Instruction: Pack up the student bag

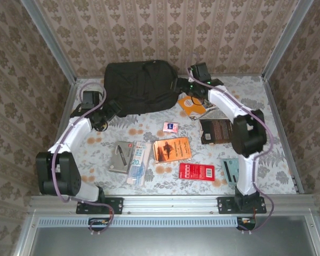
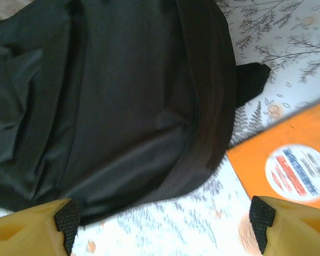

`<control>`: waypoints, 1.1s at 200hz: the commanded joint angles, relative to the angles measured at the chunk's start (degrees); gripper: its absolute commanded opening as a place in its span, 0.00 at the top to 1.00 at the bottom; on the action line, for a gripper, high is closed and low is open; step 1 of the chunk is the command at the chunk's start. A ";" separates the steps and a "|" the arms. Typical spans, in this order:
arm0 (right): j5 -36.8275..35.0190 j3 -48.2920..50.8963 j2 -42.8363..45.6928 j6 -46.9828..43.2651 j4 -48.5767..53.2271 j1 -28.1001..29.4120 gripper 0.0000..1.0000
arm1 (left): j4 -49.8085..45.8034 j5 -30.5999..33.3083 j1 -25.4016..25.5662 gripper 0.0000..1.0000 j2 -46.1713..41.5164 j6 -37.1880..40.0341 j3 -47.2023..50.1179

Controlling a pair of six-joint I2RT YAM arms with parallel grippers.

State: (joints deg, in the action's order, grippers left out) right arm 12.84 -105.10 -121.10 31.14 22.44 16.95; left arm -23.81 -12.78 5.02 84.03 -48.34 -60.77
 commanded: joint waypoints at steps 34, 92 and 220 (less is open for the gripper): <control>4.91 -10.50 -9.57 6.03 3.03 -2.36 0.36 | 4.44 -3.14 -0.57 0.03 4.78 -6.39 -1.81; 12.98 -15.76 -15.13 5.94 4.68 -2.10 0.87 | 0.15 0.00 0.07 0.05 12.71 -4.89 -11.09; 5.41 14.10 -0.58 20.75 -15.32 12.07 0.93 | -13.28 13.76 -1.78 0.06 15.90 4.62 -22.83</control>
State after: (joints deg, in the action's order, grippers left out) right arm 22.76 -96.38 -125.69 47.31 11.35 25.17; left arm -31.46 -7.35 2.22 104.07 -49.54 -80.14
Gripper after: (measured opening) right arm 0.059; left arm 0.944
